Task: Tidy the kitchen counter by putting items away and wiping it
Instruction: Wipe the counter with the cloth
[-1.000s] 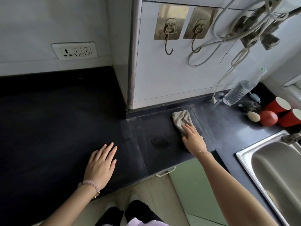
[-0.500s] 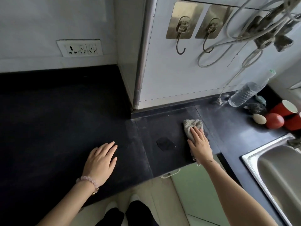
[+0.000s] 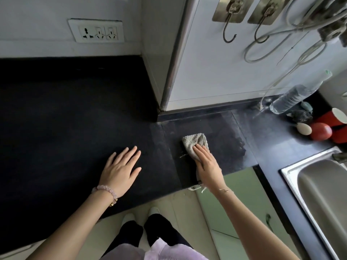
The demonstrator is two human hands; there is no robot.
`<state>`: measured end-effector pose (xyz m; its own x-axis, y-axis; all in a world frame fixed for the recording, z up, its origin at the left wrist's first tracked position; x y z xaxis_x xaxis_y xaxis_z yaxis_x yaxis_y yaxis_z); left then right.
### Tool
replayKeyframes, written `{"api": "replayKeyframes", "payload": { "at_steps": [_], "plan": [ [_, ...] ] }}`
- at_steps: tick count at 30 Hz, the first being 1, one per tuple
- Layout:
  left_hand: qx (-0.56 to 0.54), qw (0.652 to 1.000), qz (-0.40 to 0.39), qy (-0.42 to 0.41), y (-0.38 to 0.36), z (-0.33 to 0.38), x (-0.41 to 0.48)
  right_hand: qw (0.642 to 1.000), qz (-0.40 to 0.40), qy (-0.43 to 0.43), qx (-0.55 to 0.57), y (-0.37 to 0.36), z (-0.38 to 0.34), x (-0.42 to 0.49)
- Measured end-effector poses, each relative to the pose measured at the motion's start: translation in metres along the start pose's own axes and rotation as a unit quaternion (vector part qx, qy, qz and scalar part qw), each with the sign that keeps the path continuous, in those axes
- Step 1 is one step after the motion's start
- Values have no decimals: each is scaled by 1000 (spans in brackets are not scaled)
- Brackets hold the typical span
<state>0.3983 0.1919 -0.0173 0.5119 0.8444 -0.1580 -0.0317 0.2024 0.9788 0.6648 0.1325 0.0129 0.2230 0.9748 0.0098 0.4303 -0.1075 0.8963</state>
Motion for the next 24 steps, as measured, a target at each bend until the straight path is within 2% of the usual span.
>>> {"api": "replayKeyframes", "payload": {
  "at_steps": [4,8,13,16,21,24],
  "plan": [
    [-20,1000,-15,-7,5,-4,-2,999,24,-26,-18,16,31,12],
    [-19,999,-29,26,8,-19,-9,992,31,-121,17,35,72,37],
    [-40,998,-25,41,8,-33,-21,986,44,-154,37,37,69,55],
    [-105,988,-79,76,2,-36,-19,995,19,-93,40,20,28,45],
    [-107,989,-66,74,9,-38,-21,993,-59,101,35,-28,-75,-4],
    [-129,986,-78,73,13,-38,-21,994,-51,95,18,-15,-52,-2]
  ]
}}
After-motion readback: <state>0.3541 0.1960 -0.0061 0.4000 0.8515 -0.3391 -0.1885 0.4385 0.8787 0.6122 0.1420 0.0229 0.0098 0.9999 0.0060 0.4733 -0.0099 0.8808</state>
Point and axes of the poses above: each hand's wrist, its own x-axis towards the middle knuckle, its own y-axis out of the back of the hand, z = x × y, the point moved 9 cm from there along x, towards the middle knuckle, and after that the axes turned 2 degrees about y, right-handed, at the moved point
